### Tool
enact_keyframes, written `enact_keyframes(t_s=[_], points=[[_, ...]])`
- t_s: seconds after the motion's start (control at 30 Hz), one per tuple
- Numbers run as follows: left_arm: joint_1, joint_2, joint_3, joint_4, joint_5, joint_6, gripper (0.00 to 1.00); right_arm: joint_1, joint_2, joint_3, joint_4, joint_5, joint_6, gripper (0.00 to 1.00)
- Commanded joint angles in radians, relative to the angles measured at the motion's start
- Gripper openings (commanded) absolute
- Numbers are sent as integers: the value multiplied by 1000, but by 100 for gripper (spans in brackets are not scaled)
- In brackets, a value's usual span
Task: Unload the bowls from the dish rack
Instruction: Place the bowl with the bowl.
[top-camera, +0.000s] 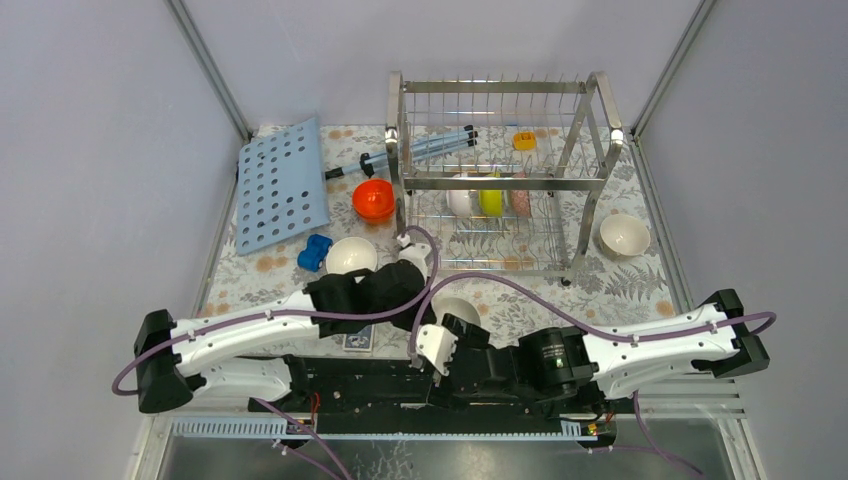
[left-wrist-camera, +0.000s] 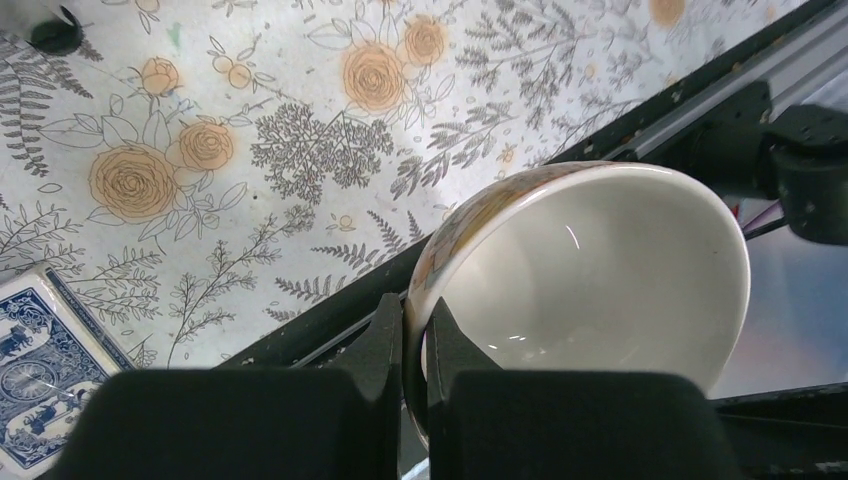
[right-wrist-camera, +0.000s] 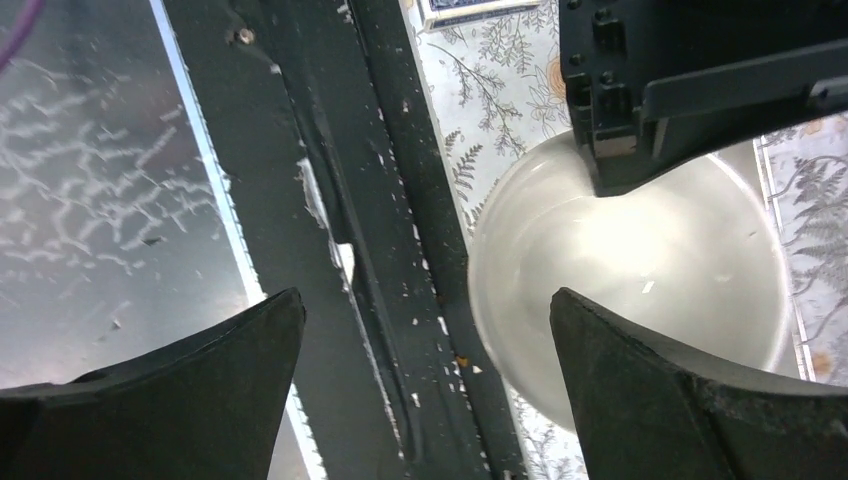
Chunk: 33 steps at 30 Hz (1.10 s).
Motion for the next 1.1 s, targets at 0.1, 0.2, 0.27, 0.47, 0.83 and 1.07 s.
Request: enact_keyframes(t_s=[0.1,0.2,0.27,0.47,0.83,1.07], points=[[32,-112,-21,130,-90,-113,0,5,-77,6,133,51,278,100],[41,-138,-34,128,-121,-140,0,5,-109,15,148,120,413,100],[44,-143,-41,123,-142,-151,0,5,-136,19,155,163,473,100],[44,-156,-78,117,-185,-187,0,5,-156,38,68,414,677,100],[44,-181,-100,98,-230,-211,0,-185,-80,51,-193,496,966,67],[44,-186,-106,94,-227,-207,0,-315,-45,-7,-52,348,875,64]])
